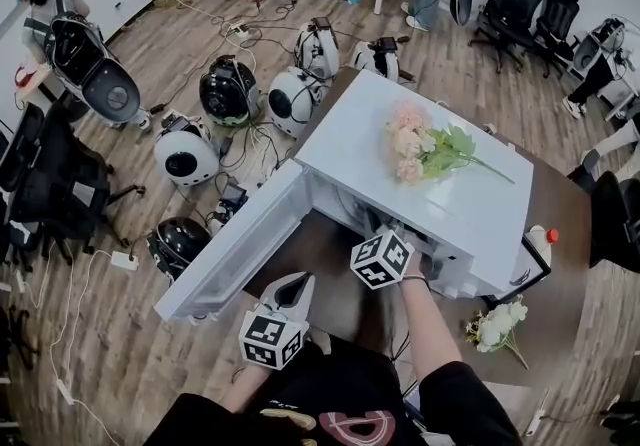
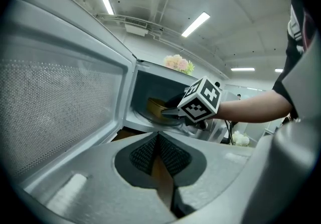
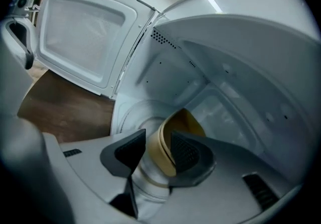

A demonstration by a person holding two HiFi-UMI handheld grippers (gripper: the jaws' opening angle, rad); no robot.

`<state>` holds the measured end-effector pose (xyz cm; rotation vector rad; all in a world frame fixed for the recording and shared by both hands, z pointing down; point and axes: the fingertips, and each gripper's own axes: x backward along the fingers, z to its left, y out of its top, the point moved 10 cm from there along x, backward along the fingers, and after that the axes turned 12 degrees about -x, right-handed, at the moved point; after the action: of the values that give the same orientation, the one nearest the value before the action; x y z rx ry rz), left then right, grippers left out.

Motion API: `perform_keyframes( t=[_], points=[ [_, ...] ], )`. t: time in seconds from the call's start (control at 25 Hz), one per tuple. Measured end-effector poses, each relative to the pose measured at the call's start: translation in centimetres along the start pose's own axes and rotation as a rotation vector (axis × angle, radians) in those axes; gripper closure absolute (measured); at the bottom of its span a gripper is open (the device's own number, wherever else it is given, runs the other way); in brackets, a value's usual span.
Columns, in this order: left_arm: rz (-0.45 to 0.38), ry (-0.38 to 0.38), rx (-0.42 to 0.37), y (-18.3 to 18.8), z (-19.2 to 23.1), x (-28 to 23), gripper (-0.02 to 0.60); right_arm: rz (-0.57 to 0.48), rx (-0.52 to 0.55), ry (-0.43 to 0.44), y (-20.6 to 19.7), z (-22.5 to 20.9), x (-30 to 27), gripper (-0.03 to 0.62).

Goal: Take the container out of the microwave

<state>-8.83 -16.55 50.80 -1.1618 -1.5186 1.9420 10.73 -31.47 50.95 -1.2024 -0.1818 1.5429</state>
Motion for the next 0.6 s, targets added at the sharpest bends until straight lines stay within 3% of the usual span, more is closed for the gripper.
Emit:
perform_keyframes(
  t=[0.6],
  points=[
    [0.019, 0.026, 0.008, -0.4, 0.9, 0.3, 0.572, 0.089, 0.081, 0.027, -0.1, -0.1, -2.2, 0.430]
  ],
)
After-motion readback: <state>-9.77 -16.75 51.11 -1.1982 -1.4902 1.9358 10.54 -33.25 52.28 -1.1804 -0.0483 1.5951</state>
